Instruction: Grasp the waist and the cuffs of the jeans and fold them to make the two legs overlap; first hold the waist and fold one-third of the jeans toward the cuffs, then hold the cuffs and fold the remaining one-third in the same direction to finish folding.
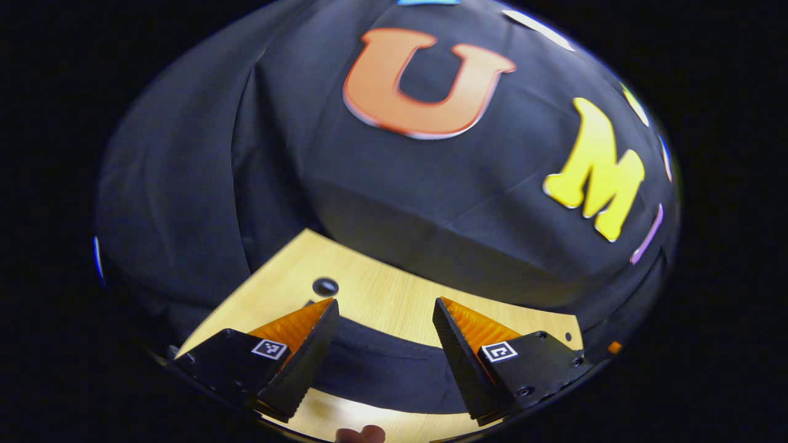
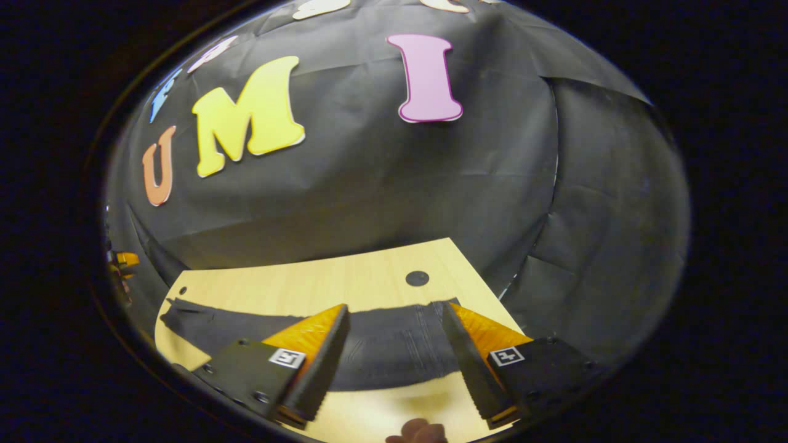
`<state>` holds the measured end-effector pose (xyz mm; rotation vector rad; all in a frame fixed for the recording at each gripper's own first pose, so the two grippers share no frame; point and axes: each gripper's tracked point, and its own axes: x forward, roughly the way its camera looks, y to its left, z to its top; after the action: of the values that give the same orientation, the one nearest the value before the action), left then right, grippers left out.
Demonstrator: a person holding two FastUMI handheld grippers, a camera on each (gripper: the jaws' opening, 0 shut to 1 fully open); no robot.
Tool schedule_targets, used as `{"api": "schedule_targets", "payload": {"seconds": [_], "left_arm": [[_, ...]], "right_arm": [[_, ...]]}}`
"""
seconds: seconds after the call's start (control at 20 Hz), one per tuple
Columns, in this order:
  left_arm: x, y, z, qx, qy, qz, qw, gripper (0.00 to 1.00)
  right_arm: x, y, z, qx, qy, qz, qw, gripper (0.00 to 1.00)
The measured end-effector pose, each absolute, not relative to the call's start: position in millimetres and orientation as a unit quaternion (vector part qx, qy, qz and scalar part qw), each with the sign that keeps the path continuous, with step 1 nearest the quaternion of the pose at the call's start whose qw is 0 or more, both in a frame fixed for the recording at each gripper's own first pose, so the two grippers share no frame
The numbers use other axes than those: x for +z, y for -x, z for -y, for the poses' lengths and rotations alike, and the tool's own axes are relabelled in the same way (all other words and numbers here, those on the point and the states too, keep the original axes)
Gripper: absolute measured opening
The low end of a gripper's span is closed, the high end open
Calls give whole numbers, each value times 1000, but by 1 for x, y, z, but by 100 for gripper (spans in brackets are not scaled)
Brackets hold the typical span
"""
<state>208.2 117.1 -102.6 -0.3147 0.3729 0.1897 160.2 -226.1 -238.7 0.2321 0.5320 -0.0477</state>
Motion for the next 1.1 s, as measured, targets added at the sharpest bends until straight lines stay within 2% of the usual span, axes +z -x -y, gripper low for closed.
{"api": "schedule_targets", "payload": {"seconds": [0.2,0.4,0.85,1.1], "left_arm": [[-62,-135,-79,101,85,-123,984,98],[-49,-93,-43,105,71,-109,986,98],[-60,-59,-30,137,68,-170,974,99],[-71,-54,-26,148,77,-195,967,99]], "right_arm": [[-252,-106,225,-30,-120,-267,956,99],[-291,-98,238,-61,-195,-288,936,99],[-411,-174,321,-159,-286,-314,891,99],[-428,-202,325,-152,-282,-314,894,99]]}}
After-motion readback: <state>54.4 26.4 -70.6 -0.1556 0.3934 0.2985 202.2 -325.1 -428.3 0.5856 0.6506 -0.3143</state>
